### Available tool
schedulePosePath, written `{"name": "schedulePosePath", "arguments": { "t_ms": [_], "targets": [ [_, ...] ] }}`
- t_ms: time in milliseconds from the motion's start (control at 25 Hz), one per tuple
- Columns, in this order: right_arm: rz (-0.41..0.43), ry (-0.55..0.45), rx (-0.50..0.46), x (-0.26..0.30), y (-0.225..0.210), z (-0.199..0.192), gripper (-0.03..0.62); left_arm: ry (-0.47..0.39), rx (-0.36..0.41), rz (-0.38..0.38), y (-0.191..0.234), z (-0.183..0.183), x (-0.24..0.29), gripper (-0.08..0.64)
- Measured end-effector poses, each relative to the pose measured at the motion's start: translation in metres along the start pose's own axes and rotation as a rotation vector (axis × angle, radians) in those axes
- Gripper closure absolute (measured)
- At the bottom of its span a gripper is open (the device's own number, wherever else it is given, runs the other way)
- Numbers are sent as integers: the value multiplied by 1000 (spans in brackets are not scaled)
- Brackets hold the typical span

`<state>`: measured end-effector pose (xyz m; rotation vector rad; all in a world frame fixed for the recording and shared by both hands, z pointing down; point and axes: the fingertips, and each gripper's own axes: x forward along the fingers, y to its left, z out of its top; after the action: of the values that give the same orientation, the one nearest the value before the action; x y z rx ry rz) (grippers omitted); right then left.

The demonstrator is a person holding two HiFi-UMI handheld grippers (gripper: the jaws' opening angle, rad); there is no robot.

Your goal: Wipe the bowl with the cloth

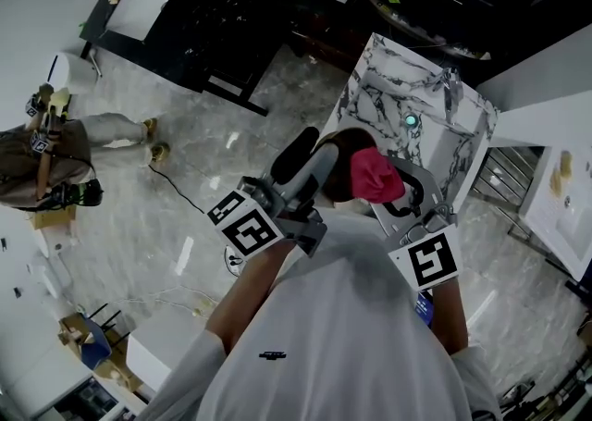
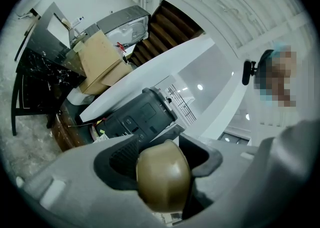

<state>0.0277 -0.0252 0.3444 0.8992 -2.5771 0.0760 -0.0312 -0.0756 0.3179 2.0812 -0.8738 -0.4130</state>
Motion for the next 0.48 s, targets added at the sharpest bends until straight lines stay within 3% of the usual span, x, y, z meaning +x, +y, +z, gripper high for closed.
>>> {"name": "schedulePosePath", "arguments": {
  "t_ms": [480],
  "targets": [
    [97,43,-64,4,38,6,453,12,-28,7,2,-5,-2,305]
  ]
}}
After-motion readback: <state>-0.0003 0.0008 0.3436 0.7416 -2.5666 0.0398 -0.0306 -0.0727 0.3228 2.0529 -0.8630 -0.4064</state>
